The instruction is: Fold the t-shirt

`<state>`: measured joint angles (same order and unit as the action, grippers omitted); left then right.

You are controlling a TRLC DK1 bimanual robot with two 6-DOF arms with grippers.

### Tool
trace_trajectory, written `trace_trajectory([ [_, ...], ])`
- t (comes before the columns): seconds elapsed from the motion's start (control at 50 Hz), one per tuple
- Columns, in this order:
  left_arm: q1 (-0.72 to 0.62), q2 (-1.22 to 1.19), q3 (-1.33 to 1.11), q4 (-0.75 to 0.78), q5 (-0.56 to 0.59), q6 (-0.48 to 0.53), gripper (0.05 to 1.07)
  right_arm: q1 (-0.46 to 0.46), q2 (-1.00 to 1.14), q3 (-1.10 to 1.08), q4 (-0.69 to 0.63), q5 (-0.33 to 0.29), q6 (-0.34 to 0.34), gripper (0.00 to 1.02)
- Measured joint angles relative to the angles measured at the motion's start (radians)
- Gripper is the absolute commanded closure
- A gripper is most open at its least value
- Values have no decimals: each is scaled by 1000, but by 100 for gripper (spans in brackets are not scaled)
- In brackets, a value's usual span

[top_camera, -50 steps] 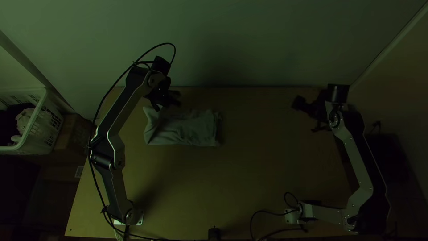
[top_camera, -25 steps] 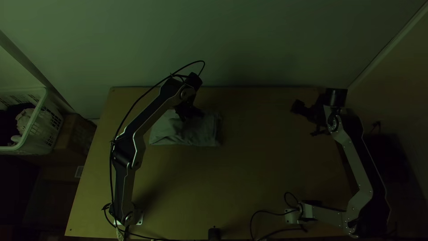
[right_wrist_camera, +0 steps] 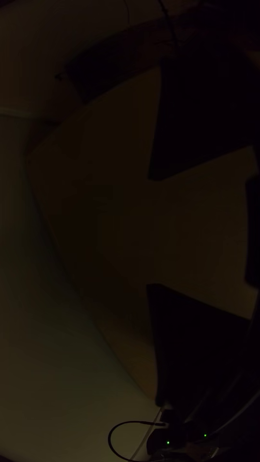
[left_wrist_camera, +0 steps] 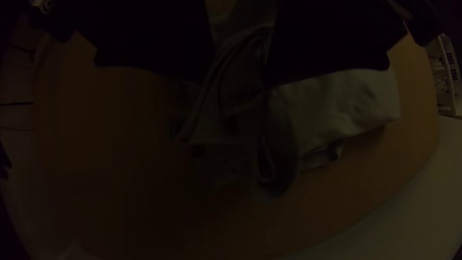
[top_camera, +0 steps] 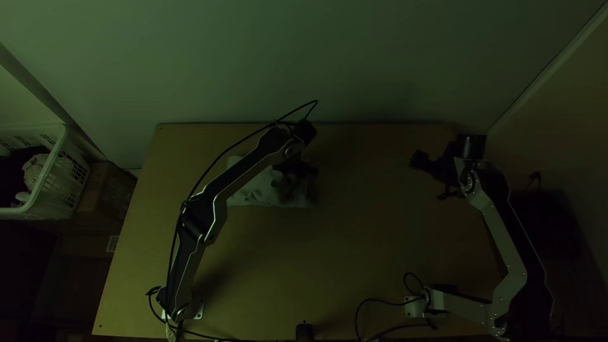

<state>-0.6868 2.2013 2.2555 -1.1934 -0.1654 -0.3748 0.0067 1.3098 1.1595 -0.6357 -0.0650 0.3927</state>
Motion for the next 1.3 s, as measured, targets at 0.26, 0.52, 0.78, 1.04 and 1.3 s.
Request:
trace_trajectory([
  [0.26,-2,-6,8,68,47,-53,10,6,-26,-27,8,0,0,4],
  [0.52,74,-64,8,68,53,-42,10,6,-42,-27,64,0,-13,4],
  [0.78,206,-217,-18,109,109,42,10,33,-87,-25,113,0,-113,4],
  [1.04,391,-414,-142,126,159,105,10,39,-239,-25,166,0,-202,4],
  [1.3,537,-662,-408,235,166,179,10,23,-378,-34,236,0,-269,4],
])
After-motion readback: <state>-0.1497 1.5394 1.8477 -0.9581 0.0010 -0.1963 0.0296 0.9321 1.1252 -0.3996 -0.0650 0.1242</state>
